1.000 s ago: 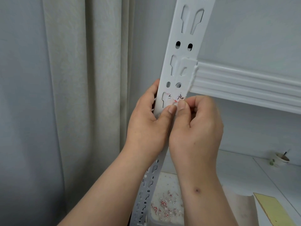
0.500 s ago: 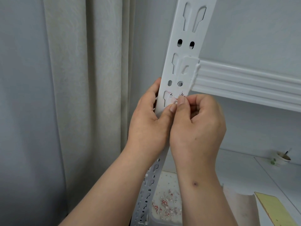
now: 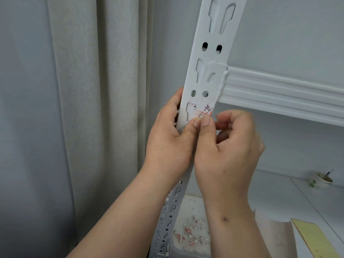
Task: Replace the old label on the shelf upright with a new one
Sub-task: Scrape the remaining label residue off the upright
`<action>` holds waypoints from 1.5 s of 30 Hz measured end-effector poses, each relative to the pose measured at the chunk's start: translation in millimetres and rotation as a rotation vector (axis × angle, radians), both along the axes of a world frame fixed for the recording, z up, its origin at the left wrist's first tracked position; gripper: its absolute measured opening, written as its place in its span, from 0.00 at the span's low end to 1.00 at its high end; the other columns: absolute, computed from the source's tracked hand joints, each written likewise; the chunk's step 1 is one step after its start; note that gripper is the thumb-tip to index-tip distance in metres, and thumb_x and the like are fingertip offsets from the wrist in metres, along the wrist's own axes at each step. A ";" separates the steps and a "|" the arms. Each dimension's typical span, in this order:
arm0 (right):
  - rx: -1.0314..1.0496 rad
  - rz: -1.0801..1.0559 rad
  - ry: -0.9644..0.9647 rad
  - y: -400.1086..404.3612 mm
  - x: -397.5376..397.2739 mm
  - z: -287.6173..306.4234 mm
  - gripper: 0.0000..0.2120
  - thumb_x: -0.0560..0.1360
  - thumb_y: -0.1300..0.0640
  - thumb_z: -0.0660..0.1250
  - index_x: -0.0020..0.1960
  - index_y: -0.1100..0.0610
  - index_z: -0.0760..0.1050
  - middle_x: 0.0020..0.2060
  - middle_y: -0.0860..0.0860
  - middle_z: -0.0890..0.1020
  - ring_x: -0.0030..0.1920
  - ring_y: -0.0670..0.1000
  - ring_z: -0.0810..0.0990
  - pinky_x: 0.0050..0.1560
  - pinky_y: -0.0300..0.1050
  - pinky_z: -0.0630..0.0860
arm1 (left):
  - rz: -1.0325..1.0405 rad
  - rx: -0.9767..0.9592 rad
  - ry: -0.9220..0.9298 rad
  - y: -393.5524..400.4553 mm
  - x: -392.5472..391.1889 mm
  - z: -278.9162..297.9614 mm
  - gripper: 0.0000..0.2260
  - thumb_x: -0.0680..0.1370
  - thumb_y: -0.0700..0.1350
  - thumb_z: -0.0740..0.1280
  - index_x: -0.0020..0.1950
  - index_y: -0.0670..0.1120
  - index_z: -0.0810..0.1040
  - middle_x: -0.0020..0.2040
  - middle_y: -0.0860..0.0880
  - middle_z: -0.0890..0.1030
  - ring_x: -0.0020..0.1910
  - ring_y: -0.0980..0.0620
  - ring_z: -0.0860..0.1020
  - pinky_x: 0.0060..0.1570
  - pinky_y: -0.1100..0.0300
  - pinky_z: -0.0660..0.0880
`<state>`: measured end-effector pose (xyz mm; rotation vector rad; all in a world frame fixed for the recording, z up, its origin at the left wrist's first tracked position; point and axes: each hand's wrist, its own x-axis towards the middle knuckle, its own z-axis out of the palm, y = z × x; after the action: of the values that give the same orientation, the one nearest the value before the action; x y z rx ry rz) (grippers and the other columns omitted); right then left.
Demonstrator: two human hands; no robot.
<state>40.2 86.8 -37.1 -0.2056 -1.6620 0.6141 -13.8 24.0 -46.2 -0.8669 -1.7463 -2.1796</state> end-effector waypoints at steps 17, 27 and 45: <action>0.081 -0.025 -0.040 -4.2 -6.6 -0.2 0.02 0.74 0.60 0.64 0.43 0.55 0.72 0.40 0.43 0.74 0.42 0.46 0.72 0.54 0.49 0.65 | -0.006 -0.020 0.003 -0.2 -5.2 -3.9 0.28 0.72 0.55 0.69 0.72 0.61 0.68 0.66 0.55 0.78 0.66 0.53 0.77 0.65 0.48 0.74; 0.039 0.049 0.028 -2.0 -2.5 5.0 0.03 0.73 0.54 0.66 0.45 0.50 0.72 0.39 0.40 0.74 0.36 0.42 0.73 0.49 0.62 0.74 | -0.023 -0.007 0.006 0.6 -5.8 -4.4 0.27 0.74 0.50 0.69 0.73 0.60 0.68 0.67 0.53 0.78 0.65 0.53 0.77 0.65 0.48 0.74; 0.189 -0.175 -0.069 1.3 -13.3 5.3 0.02 0.75 0.57 0.63 0.45 0.55 0.74 0.42 0.44 0.76 0.44 0.48 0.74 0.51 0.43 0.57 | -0.037 -0.014 -0.002 -0.2 -7.3 -3.8 0.28 0.73 0.54 0.69 0.73 0.60 0.68 0.67 0.52 0.78 0.66 0.52 0.77 0.66 0.48 0.73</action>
<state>26.9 88.0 -31.8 -0.2339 -1.7362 0.3193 -21.1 23.9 -50.0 -0.9075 -1.7618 -2.1947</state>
